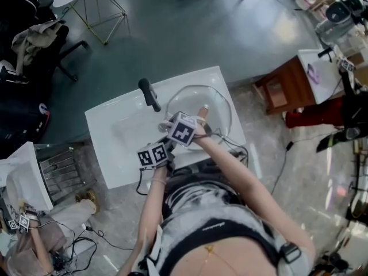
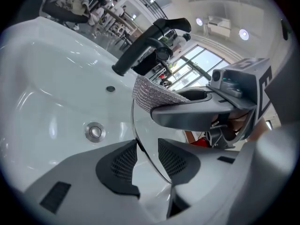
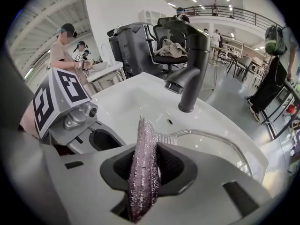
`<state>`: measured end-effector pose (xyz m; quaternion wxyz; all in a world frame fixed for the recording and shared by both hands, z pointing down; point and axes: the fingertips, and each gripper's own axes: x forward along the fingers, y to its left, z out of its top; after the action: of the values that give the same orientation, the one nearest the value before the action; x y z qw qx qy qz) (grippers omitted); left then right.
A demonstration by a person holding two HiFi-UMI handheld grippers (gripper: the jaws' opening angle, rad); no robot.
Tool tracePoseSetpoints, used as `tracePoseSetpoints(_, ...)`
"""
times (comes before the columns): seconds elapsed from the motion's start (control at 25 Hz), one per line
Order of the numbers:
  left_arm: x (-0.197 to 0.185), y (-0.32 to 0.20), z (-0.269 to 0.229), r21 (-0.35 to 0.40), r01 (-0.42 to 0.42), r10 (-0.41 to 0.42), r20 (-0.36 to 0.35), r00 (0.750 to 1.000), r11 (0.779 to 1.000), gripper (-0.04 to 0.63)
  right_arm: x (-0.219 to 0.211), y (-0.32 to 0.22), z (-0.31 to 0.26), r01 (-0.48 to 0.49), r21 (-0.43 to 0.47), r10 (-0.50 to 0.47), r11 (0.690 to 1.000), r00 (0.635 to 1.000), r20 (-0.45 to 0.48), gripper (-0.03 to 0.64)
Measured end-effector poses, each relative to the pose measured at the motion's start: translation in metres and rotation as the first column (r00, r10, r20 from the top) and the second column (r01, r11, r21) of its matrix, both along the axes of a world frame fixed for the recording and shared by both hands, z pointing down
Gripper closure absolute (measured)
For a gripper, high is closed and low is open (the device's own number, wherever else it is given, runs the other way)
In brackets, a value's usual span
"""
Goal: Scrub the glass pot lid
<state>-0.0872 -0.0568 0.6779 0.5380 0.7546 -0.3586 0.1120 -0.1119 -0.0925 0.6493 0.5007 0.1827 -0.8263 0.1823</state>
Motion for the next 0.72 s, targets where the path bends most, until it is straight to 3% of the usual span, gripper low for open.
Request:
tracePoseSetpoints(0.44, -0.001, 0.002, 0.001, 0.012, -0.013, 0.013, 0.008, 1.0, 1.0, 0.462, 0.013, 0.024, -0.007, -0.073, -0.02, 0.074, 0.997, 0.994, 0.081, 0.523)
tracePoseSetpoints(0.56, -0.001, 0.002, 0.001, 0.009, -0.008, 0.008, 0.005, 1.0, 1.0, 0.463, 0.018, 0.029, -0.01, -0.059, -0.017, 0.061, 0.998, 0.993, 0.102, 0.523)
tracePoseSetpoints(0.72, -0.001, 0.003, 0.001, 0.007, -0.008, 0.008, 0.008, 1.0, 1.0, 0.463, 0.03, 0.038, -0.008, -0.006, 0.038, 0.003, 0.999, 0.998, 0.06, 0.523)
